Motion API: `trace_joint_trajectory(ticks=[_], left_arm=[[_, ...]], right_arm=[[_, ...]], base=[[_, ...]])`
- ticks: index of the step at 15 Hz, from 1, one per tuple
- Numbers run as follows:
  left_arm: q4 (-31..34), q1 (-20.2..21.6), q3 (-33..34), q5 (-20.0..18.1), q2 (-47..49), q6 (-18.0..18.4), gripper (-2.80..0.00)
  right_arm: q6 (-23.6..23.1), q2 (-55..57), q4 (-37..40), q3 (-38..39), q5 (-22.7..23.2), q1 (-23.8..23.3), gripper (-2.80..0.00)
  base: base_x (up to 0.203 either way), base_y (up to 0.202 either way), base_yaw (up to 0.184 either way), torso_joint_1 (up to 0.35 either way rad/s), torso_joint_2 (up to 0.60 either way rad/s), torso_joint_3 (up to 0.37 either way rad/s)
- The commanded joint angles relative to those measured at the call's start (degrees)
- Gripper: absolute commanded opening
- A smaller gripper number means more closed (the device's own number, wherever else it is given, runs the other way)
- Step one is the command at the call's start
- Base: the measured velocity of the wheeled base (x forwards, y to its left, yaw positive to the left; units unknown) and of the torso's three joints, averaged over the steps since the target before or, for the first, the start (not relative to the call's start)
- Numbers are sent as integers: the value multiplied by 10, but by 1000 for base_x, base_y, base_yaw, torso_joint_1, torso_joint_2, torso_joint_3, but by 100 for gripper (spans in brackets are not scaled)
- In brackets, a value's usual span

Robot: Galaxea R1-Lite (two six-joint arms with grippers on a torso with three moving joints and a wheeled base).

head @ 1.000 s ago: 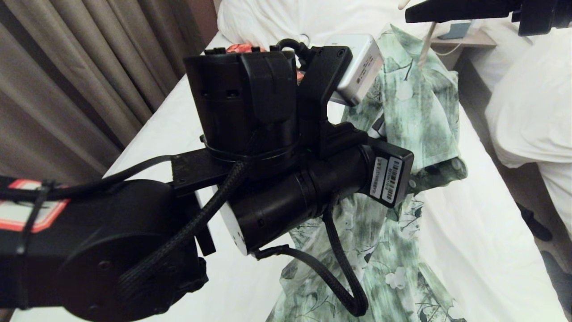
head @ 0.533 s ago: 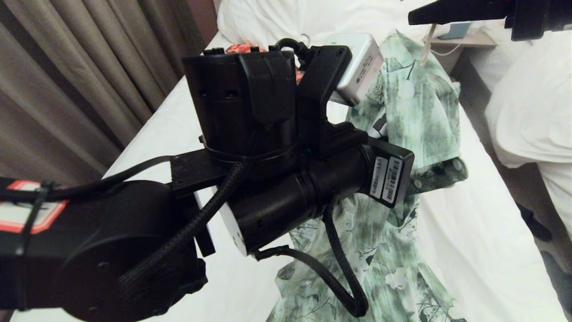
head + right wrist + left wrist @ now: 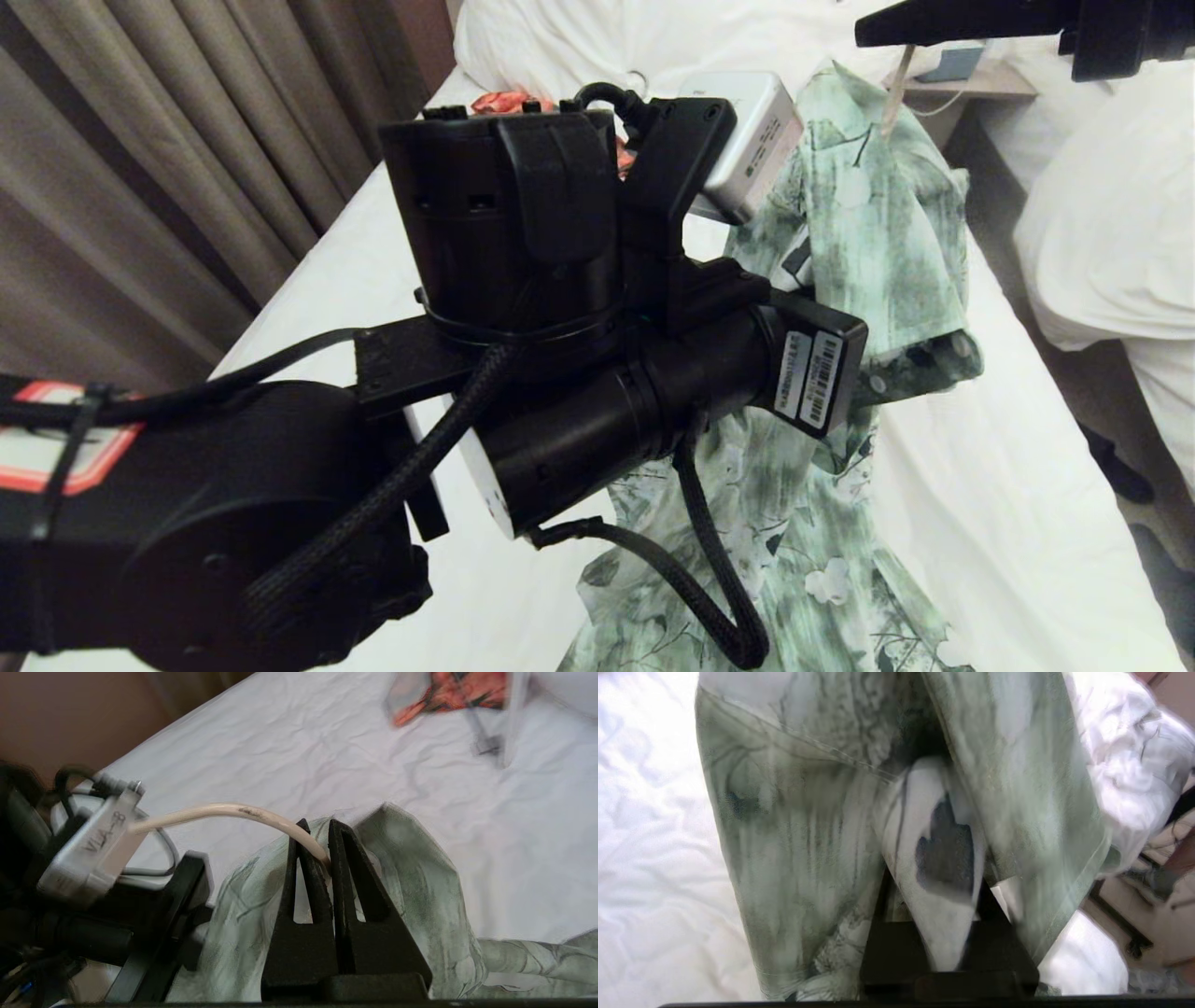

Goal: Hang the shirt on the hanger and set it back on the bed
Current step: Take the clothes hanger out of the clothes

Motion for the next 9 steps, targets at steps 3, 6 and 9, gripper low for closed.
trace_joint_trajectory(ticks=[3,6,9], left_arm=[[-2,-1,1,1,-2,1,0],[-2,0,3,4,-7,4,0],[-1,3,20,4,-33,6,0]], right_arm=[[0,-2,4,0,1,2,-280],[0,-2,-10,0,0,1,-280],[0,0,-28,0,-20,2,-280]], base=[[0,0,0,0,0,0],[0,0,0,0,0,0],[0,0,0,0,0,0]])
